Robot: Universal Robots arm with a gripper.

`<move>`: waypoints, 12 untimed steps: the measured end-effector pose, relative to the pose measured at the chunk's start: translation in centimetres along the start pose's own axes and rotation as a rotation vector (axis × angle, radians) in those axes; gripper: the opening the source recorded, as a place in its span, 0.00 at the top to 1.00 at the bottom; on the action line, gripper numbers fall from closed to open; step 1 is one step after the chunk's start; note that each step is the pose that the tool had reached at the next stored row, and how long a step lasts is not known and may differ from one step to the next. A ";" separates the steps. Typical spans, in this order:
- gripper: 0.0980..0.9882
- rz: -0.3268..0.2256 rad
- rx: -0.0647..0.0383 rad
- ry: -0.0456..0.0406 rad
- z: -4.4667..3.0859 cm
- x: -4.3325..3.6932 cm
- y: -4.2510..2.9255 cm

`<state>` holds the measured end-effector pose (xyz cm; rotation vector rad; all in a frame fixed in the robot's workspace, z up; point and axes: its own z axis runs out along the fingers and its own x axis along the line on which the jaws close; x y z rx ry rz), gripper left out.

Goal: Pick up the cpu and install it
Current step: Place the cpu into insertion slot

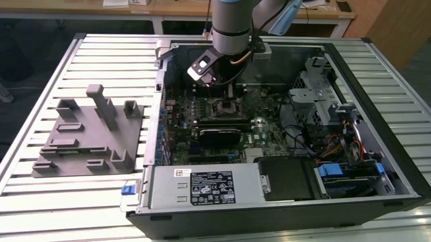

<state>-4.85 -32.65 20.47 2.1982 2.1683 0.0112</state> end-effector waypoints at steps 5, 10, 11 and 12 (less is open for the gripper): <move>0.99 0.000 0.000 -0.0001 -1.19 -0.04 0.05; 0.99 0.000 0.000 -0.0001 -2.86 -0.09 0.12; 0.99 0.000 0.000 0.0000 -3.21 -0.10 0.14; 0.99 0.000 0.000 -0.0002 -3.58 -0.12 0.15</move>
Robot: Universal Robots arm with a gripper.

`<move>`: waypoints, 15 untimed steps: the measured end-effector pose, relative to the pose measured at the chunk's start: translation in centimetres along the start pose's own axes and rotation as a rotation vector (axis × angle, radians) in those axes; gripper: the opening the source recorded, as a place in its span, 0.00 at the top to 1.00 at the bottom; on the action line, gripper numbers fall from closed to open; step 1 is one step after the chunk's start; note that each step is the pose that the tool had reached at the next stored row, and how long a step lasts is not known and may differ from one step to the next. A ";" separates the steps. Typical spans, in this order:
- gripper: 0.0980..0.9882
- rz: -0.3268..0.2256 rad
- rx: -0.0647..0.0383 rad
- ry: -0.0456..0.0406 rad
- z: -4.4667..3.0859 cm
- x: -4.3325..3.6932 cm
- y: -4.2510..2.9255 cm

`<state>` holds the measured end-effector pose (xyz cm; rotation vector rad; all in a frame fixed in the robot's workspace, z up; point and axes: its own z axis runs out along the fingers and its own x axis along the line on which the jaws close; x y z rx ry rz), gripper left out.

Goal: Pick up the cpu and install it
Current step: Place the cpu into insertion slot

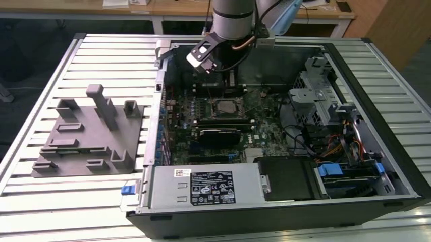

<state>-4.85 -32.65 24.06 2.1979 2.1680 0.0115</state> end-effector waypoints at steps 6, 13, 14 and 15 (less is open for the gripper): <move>0.99 0.000 -0.001 0.0000 -1.97 -0.07 0.09; 0.99 0.000 -0.002 0.0000 -2.47 -0.07 0.60; 0.99 0.000 -0.002 0.0000 -2.47 -0.07 0.76; 0.99 0.000 -0.001 0.0000 -2.46 -0.07 0.88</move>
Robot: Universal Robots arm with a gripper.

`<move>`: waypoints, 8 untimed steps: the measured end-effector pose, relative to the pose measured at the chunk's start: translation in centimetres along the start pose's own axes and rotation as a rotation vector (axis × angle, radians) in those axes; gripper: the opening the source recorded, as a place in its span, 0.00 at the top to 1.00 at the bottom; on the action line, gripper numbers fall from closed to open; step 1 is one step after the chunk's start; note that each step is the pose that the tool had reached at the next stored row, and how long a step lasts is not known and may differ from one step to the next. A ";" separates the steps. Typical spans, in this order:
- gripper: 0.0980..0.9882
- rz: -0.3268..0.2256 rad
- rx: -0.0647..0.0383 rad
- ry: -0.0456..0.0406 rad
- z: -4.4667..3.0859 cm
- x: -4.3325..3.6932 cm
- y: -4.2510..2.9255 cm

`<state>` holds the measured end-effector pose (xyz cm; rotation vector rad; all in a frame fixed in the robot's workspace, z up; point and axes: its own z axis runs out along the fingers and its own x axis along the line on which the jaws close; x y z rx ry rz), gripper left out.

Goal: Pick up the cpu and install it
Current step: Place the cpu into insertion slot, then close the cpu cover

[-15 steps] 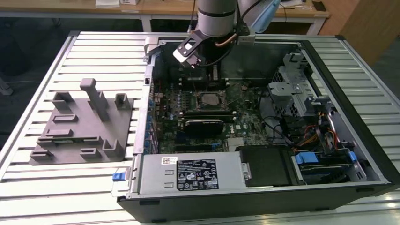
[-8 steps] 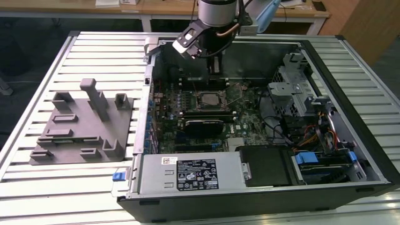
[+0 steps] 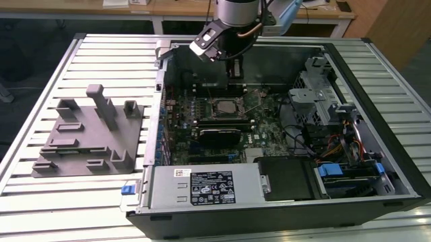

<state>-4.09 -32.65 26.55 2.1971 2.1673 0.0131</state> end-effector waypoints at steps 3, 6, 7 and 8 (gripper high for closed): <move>0.99 0.000 0.000 0.0001 0.01 0.00 0.06; 0.99 0.000 0.000 0.0000 0.01 0.00 0.15; 0.99 0.000 0.000 0.0000 0.01 0.00 0.16; 0.99 0.000 0.000 0.0000 0.01 0.00 0.16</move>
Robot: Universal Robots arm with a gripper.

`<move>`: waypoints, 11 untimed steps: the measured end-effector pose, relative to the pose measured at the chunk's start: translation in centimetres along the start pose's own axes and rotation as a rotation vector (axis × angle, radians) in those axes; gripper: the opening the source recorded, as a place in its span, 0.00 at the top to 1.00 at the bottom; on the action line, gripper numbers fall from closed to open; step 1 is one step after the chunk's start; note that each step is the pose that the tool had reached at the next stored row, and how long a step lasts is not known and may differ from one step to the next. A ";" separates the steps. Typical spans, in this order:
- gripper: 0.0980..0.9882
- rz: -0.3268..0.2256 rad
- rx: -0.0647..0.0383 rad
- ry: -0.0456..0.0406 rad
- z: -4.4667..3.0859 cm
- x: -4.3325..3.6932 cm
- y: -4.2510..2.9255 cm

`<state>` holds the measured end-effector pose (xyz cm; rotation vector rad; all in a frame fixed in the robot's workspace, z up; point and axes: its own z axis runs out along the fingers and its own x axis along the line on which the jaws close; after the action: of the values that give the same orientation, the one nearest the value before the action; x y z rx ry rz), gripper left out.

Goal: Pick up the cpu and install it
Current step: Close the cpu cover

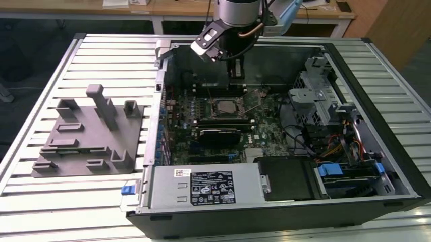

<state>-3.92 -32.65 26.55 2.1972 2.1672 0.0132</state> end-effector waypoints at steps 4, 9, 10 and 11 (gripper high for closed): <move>0.99 0.000 0.000 0.0000 0.00 0.00 0.02; 0.99 0.000 0.000 -0.0001 0.02 0.01 0.39; 0.99 0.000 0.000 0.0000 0.02 0.01 0.53; 0.99 0.000 0.000 0.0000 0.03 0.01 0.66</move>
<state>-3.26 -32.64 26.55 2.1973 2.1671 0.0132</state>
